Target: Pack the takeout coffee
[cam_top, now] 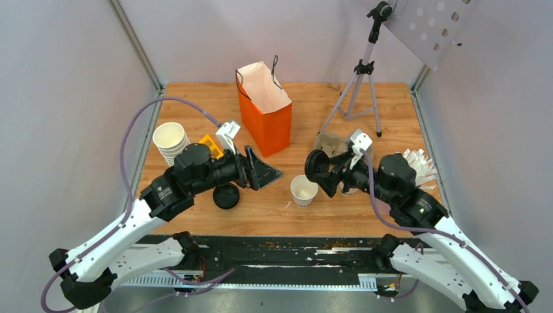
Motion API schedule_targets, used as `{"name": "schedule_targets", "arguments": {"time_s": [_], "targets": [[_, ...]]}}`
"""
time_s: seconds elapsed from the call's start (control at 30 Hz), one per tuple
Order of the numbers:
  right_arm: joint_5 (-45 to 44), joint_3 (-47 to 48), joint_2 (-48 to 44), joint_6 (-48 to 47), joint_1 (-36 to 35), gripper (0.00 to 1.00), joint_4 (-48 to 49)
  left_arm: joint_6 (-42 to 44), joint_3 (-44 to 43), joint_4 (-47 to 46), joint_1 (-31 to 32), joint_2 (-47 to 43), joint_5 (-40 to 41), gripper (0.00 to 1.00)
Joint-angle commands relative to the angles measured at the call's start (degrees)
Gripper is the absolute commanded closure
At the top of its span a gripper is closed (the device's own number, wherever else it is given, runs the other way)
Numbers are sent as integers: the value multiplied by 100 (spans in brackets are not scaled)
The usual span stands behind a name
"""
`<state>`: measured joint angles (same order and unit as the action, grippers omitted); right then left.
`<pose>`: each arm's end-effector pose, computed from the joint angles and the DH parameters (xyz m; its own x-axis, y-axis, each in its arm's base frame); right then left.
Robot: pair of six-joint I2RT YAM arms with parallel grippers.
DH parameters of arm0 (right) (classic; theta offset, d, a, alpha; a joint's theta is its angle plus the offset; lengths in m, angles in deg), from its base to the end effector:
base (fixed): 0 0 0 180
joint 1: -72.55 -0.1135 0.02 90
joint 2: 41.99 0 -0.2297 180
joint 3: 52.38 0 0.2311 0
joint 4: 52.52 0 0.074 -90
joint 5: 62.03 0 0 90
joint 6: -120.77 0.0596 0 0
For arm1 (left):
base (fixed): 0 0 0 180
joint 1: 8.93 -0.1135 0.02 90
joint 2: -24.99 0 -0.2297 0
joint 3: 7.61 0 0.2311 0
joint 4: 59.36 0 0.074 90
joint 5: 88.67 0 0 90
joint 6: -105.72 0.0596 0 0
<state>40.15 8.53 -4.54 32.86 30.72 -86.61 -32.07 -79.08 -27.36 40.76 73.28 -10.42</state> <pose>0.1255 0.1292 0.3208 -0.1668 -0.1014 -0.9808 -0.8009 0.5942 0.0747 0.1269 -0.1683 0.3556 -0.7160 -0.2769 -0.6408 0.5156 0.4090 -0.7529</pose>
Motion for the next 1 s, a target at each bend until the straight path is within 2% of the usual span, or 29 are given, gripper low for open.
{"name": "schedule_targets", "arguments": {"time_s": [0.0, 0.17, 0.33, 0.67, 0.73, 0.97], "targets": [[-887, 844, 673, 576, -10, 33, -2110, 896, -76, 1435, 5, -298, 771, 0], [-1187, 1648, 1696, 985, -23, 32, -3223, 944, 285, 1488, 5, -1043, 1034, 0], [-1710, 2263, 2539, 1286, -189, 32, -3805, 1043, 248, 1700, 5, -1585, 1104, 0], [-2203, 3033, 4013, 1521, -811, 31, -3998, 989, 98, 2242, 5, -2392, 1159, 0], [-2285, 3183, 4281, 1511, -921, 30, -4026, 970, 65, 2332, 5, -2509, 1365, 0], [-2254, 3416, 4851, 1440, -989, 28, -4145, 1014, 5, 2515, 5, -2685, 1506, 0]]}}
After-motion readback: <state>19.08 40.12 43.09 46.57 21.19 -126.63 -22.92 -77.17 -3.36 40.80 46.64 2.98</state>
